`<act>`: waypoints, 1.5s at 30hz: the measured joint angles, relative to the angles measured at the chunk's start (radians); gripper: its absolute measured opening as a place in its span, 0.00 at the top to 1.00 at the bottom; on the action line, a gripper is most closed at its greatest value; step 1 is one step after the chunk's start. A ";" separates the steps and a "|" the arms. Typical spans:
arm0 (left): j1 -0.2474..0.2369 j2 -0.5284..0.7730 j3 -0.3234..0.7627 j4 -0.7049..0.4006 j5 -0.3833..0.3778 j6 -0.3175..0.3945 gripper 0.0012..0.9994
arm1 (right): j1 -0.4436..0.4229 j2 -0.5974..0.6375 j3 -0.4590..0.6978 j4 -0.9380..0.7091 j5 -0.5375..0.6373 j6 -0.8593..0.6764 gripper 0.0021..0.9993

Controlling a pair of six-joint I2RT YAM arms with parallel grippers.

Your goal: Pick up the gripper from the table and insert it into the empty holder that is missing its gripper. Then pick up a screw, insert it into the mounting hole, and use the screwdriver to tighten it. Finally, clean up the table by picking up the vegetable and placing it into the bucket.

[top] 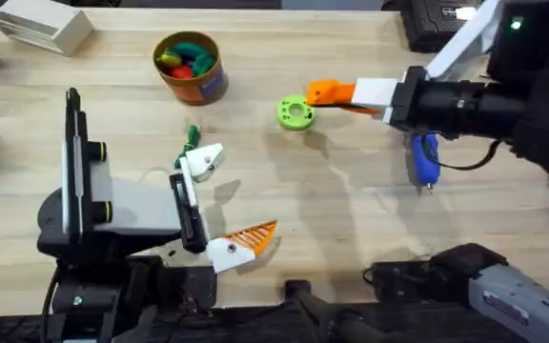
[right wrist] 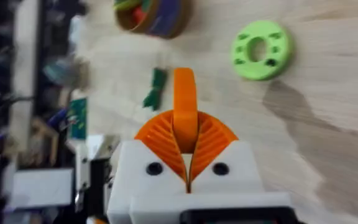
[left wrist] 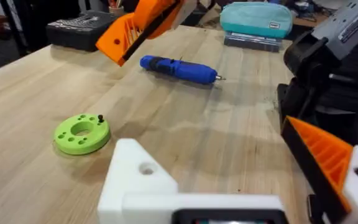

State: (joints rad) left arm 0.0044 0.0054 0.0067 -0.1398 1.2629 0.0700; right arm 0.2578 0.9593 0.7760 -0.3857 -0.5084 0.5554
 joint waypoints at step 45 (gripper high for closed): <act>0.000 0.000 0.000 0.000 0.000 0.000 0.01 | 0.125 0.682 -0.081 0.664 -1.012 0.152 0.98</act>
State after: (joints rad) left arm 0.0044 0.0051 0.0067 -0.1398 1.2629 0.0700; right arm 0.3827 1.6413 0.6951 0.2780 -1.5200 0.7072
